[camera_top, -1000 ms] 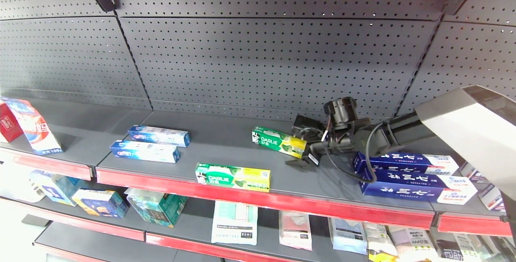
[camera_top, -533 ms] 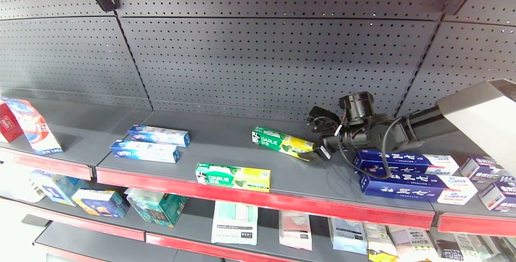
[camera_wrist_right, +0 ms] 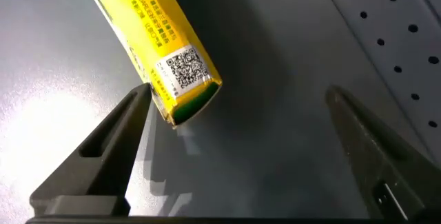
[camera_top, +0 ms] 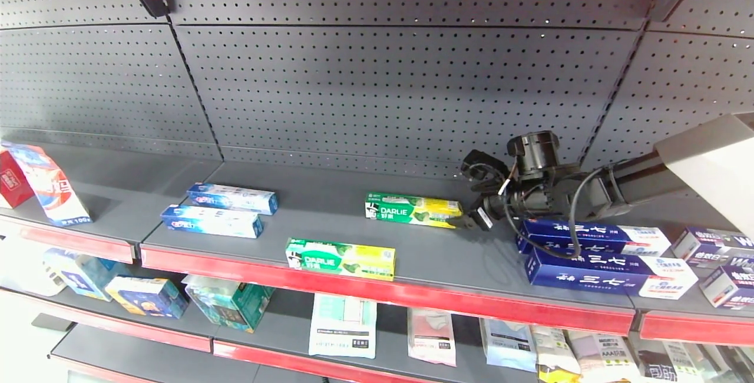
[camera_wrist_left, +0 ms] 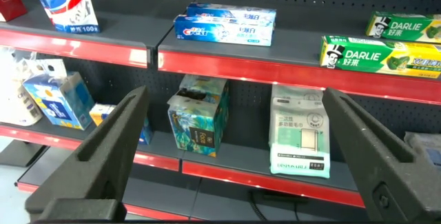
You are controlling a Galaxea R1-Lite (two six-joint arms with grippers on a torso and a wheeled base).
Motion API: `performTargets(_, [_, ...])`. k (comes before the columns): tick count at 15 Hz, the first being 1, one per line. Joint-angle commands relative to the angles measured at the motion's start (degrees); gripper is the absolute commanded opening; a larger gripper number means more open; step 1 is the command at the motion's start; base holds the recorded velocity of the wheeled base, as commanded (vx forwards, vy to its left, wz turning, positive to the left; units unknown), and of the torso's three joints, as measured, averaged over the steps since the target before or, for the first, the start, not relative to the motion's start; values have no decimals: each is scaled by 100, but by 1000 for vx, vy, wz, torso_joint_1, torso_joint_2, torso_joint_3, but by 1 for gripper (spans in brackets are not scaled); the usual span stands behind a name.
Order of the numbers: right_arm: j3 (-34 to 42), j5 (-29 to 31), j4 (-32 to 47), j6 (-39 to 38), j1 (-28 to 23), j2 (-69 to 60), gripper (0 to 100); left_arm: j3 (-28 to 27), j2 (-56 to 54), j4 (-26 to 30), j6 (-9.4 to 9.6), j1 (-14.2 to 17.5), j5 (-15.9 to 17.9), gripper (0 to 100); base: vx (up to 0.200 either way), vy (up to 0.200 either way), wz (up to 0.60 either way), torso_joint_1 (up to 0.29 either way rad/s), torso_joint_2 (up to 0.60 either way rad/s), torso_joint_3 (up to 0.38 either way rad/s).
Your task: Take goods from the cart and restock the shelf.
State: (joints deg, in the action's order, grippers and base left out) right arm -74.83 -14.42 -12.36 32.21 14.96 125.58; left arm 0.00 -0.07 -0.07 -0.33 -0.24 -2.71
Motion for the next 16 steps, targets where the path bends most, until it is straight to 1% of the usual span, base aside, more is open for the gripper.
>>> performTargets(1, [21,1,-3,-4,-10,-33,100,0,7,-1,-2,-2,-2,100,0,0,0,0,0,0])
performTargets(2, [65,-8,-3,-30,-37,-95,100,0,7,-1,-2,-2,-2,100,0,0,0,0,0,0])
performTargets(6, [363,-245,-3,-558,-160,-701,100,0,7,-1,-2,-2,-2,100,0,0,0,0,0,0])
performTargets(8, [416,-237,-3,-654,-204,-789,100,0,7,-1,-2,7,-2,100,0,0,0,0,0,0])
performTargets(10, [504,-245,-12,-742,-424,-771,100,0,7,-1,-2,-2,-2,100,0,0,0,0,0,0])
performTargets(12, [469,-149,-12,-742,-626,-657,100,0,7,-1,-2,-2,-2,100,0,0,0,0,0,0])
performTargets(13, [469,-8,-21,-742,-705,-578,100,0,7,-1,-2,-2,-2,100,0,0,0,0,0,0])
performTargets(14, [443,89,-21,-751,-740,-517,100,0,7,-1,-2,-2,-2,100,0,0,0,0,0,0])
performTargets(16, [319,97,-29,-751,-749,-393,100,0,7,-1,-2,-2,-2,100,0,0,0,0,0,0])
